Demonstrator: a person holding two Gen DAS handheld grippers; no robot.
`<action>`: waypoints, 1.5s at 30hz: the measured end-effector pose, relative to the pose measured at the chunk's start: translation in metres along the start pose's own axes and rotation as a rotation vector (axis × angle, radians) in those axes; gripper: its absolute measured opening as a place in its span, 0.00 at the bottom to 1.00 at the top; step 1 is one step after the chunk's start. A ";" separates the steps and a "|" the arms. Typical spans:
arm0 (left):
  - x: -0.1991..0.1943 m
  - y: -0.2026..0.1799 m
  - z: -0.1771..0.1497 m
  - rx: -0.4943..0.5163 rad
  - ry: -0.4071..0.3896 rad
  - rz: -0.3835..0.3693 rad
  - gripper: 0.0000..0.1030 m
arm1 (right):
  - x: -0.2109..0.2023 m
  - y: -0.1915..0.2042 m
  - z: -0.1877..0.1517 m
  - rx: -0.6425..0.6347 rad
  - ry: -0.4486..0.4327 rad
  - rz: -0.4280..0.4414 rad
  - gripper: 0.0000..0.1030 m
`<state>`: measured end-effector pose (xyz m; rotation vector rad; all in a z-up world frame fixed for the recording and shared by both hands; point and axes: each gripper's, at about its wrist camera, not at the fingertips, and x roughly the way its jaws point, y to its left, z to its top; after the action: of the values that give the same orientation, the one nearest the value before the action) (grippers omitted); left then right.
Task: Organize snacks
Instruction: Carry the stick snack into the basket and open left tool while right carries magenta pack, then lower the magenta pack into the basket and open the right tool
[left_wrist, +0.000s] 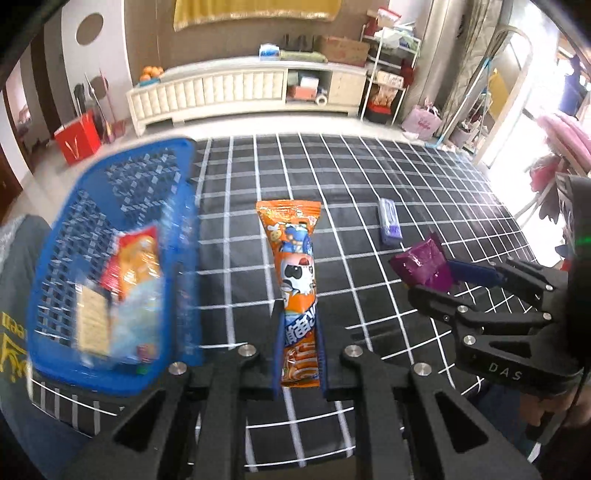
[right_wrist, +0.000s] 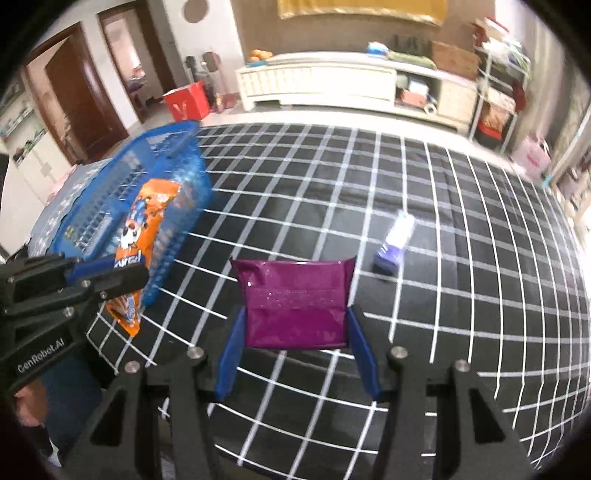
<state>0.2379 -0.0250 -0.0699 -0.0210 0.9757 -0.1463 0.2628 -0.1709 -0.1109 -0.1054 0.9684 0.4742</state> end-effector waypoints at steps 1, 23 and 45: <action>-0.006 0.004 0.000 0.004 -0.007 0.003 0.13 | -0.002 0.005 0.004 -0.010 -0.007 0.006 0.57; -0.069 0.141 0.009 0.031 -0.019 0.128 0.13 | 0.007 0.127 0.080 -0.128 -0.060 0.188 0.57; -0.051 0.159 -0.004 0.039 -0.037 0.146 0.46 | 0.010 0.132 0.063 -0.100 -0.011 0.132 0.57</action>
<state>0.2245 0.1394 -0.0436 0.0828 0.9334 -0.0305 0.2590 -0.0309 -0.0673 -0.1294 0.9446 0.6442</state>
